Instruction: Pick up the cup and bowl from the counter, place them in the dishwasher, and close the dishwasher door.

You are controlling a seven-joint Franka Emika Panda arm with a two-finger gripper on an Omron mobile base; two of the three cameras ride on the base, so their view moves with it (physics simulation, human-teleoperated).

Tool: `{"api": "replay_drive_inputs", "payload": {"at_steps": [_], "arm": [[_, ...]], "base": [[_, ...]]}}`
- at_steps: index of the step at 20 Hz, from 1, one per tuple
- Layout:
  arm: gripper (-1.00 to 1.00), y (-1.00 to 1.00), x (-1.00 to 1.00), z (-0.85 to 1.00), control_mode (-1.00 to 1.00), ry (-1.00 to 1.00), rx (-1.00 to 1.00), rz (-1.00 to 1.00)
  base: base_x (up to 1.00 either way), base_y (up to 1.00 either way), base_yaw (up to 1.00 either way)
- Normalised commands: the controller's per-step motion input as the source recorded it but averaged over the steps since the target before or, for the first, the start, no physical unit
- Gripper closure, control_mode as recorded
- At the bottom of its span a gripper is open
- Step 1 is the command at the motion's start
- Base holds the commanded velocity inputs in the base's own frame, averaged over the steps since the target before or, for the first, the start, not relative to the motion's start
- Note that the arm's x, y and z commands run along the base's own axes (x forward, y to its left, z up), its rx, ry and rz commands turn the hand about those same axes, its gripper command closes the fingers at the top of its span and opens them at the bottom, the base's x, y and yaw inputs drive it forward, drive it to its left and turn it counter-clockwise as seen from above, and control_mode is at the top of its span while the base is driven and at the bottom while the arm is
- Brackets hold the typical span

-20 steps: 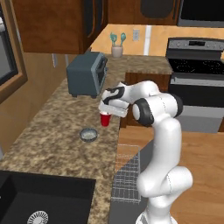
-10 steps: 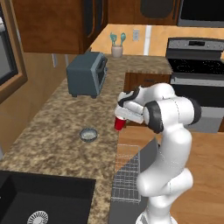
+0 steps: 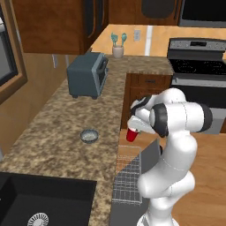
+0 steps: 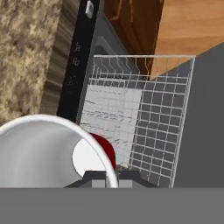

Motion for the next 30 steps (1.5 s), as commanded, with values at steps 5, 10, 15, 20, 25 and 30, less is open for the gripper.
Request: {"api": "replay_drive_inputs", "payload": {"at_steps": [5,10,15,20,25,30], "arm": [[1.00,-0.37,0.00,-0.66,-1.00,-0.07,0.09,0.36],[1.00,0.01,0.20,-0.50,-1.00,-0.13,0.00,0.22],[1.00,0.05,0.26,-0.67,-1.00,-0.20,0.00,0.14],[1.00,0.12,0.35,-0.69,-1.00,-0.12,0.00,0.04],[1.00,0.29,0.38,-0.59,-1.00,0.00,0.00,0.00],[1.00,0.28,0.35,-0.73,-1.00,0.00,0.00,0.00]], "base": [[0.00,0.00,0.00],[0.00,0.00,0.00],[0.00,0.00,0.00],[0.00,0.00,0.00],[0.00,0.00,0.00],[0.00,0.00,0.00]]}}
